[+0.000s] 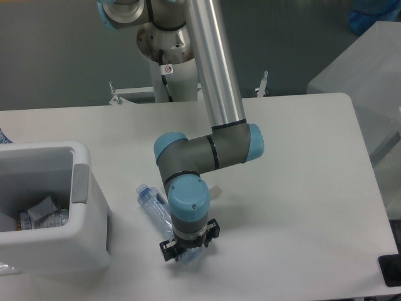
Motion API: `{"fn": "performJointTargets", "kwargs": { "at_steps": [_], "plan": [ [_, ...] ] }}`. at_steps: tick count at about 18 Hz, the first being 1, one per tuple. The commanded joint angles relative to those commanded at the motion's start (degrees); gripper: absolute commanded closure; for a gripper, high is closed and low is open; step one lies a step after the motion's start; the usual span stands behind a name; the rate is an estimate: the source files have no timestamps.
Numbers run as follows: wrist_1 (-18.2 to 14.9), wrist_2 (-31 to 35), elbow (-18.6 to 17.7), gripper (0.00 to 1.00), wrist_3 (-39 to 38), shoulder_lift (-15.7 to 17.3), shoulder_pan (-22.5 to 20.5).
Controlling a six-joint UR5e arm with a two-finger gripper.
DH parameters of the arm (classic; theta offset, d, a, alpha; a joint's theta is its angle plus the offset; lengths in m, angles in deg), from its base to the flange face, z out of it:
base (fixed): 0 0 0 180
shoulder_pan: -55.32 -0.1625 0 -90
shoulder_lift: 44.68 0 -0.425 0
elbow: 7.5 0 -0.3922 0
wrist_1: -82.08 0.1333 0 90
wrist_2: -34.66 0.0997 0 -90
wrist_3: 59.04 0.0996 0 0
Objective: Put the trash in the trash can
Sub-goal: 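Close the gripper around the bottle's cap end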
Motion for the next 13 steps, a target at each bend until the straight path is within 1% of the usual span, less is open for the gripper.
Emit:
{"fn": "performJointTargets", "kwargs": {
  "at_steps": [2,6,13],
  "plan": [
    [0.00,0.00,0.00,0.30,0.00,0.09,0.00],
    [0.00,0.00,0.17,0.33,0.09,0.26,0.35],
    [0.00,0.09,0.00,0.33,0.00,0.44,0.35]
  ]
}}
